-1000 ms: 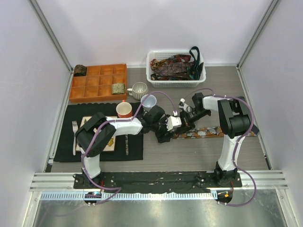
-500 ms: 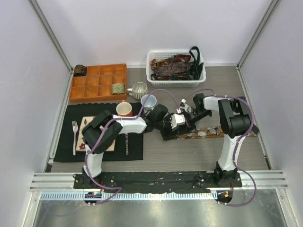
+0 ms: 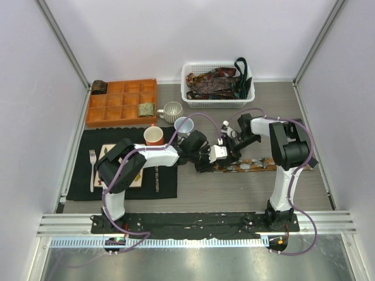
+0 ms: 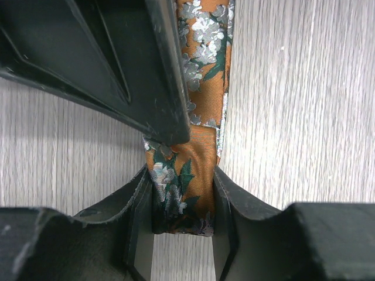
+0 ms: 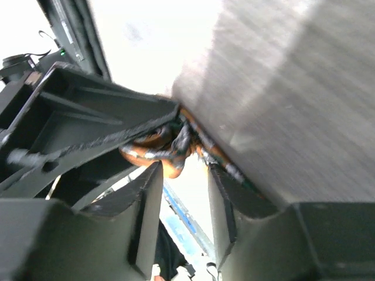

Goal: Roll the ties
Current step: Roll the tie at the center of the board.

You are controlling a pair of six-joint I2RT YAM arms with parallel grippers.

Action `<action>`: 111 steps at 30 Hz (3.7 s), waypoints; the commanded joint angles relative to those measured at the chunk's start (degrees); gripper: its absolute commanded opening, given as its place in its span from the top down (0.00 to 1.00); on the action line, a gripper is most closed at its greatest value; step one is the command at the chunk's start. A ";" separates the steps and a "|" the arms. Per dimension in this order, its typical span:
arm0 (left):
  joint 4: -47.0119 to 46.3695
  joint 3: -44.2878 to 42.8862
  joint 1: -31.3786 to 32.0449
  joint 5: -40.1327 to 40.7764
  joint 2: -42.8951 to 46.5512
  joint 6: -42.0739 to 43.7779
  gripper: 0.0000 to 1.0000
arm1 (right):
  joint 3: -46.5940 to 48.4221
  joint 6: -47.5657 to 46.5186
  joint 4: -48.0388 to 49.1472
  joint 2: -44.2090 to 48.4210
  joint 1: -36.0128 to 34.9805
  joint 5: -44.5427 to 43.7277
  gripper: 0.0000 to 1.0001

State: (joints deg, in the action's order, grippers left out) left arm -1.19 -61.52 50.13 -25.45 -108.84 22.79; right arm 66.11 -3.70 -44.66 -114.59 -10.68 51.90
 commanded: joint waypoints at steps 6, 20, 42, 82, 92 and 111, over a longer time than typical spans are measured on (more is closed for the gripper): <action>5.32 0.87 -0.03 3.13 0.56 2.09 0.72 | -0.27 3.17 1.15 5.60 -3.21 5.32 0.52; 6.99 -0.53 0.06 2.43 -0.32 3.49 0.68 | -0.28 4.15 3.45 1.21 -5.58 -4.96 0.80; -3.82 -1.58 -1.79 -6.28 1.18 -4.68 0.23 | -1.33 -2.27 -1.83 -2.40 0.39 -9.36 0.99; 4.71 -1.77 -0.29 -2.05 0.29 0.50 0.77 | -1.16 -2.81 -1.31 -2.39 0.83 -9.00 0.84; 3.92 -3.70 -2.93 -13.12 2.75 2.00 0.70 | -2.12 -0.17 -0.60 -6.09 3.47 -8.66 0.84; 15.95 -4.49 -1.88 -0.56 -1.82 5.69 0.74 | -0.63 -3.14 -2.18 1.55 3.56 0.20 0.78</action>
State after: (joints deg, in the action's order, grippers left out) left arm 7.33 -65.47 48.60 -30.26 -109.58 26.65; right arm 64.49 -4.40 -47.22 -117.25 -7.81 52.75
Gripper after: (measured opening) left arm 0.385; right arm 0.200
